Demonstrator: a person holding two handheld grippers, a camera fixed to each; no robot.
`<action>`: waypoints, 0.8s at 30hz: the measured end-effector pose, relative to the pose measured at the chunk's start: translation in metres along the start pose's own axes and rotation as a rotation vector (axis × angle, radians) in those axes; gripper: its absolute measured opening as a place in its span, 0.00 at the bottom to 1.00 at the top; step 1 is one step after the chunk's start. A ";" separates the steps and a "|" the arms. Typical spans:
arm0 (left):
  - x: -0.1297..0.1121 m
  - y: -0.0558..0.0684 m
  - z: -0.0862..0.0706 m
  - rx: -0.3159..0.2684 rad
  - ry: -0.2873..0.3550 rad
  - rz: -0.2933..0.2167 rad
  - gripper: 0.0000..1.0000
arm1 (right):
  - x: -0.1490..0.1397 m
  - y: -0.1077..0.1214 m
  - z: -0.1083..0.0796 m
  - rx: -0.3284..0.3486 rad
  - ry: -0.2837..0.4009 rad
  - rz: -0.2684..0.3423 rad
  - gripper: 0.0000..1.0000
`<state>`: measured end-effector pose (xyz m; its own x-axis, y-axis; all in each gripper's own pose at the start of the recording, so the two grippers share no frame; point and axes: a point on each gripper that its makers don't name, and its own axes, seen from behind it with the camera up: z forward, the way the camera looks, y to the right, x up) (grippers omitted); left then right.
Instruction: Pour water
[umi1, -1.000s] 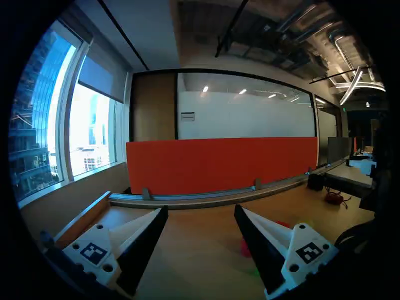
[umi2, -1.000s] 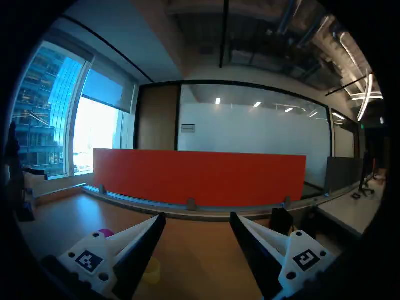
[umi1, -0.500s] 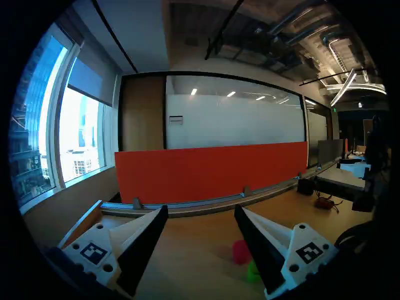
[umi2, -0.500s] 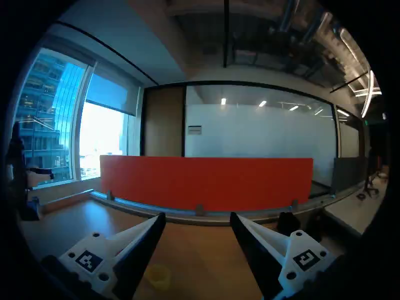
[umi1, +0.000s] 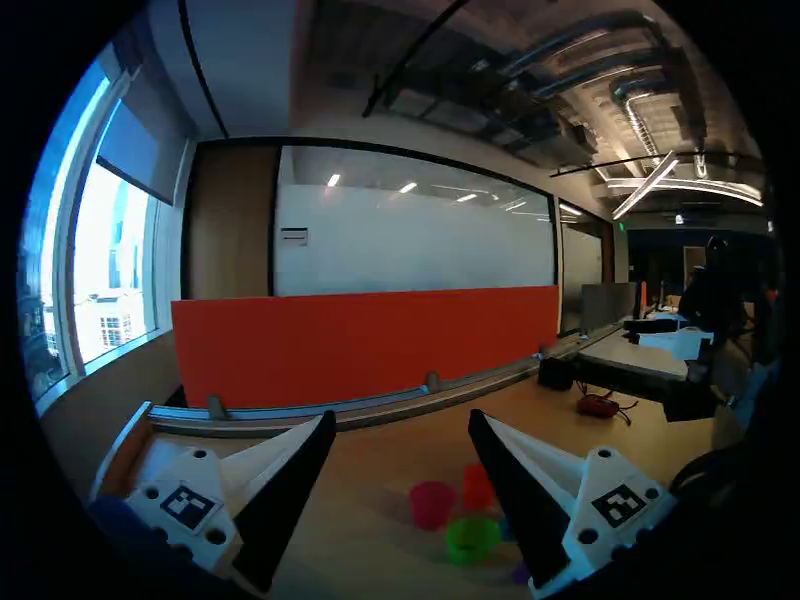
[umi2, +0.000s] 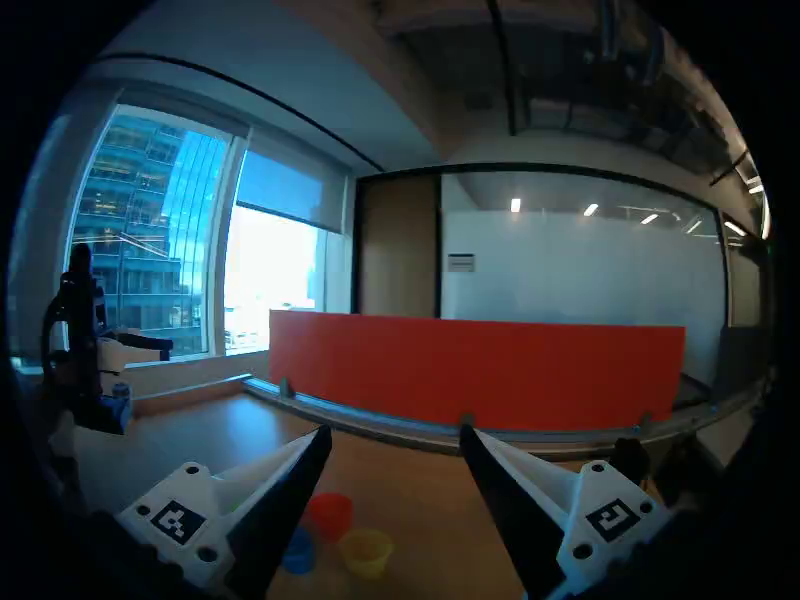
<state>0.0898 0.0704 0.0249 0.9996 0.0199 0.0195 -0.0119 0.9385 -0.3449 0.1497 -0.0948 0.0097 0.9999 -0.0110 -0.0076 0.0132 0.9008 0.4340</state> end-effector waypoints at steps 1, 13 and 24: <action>0.001 0.003 0.001 -0.017 0.001 0.003 0.98 | 0.000 -0.004 0.000 0.020 -0.001 0.001 0.99; -0.012 0.028 0.006 -0.130 -0.005 0.049 0.98 | -0.007 -0.032 0.005 0.169 -0.013 0.053 0.99; -0.038 0.033 0.016 -0.179 -0.069 0.035 0.98 | -0.018 -0.047 0.012 0.221 -0.052 0.013 0.99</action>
<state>0.0511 0.1060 0.0284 0.9945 0.0810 0.0664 -0.0361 0.8606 -0.5080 0.1314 -0.1419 0.0008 0.9987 -0.0277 0.0426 -0.0047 0.7841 0.6206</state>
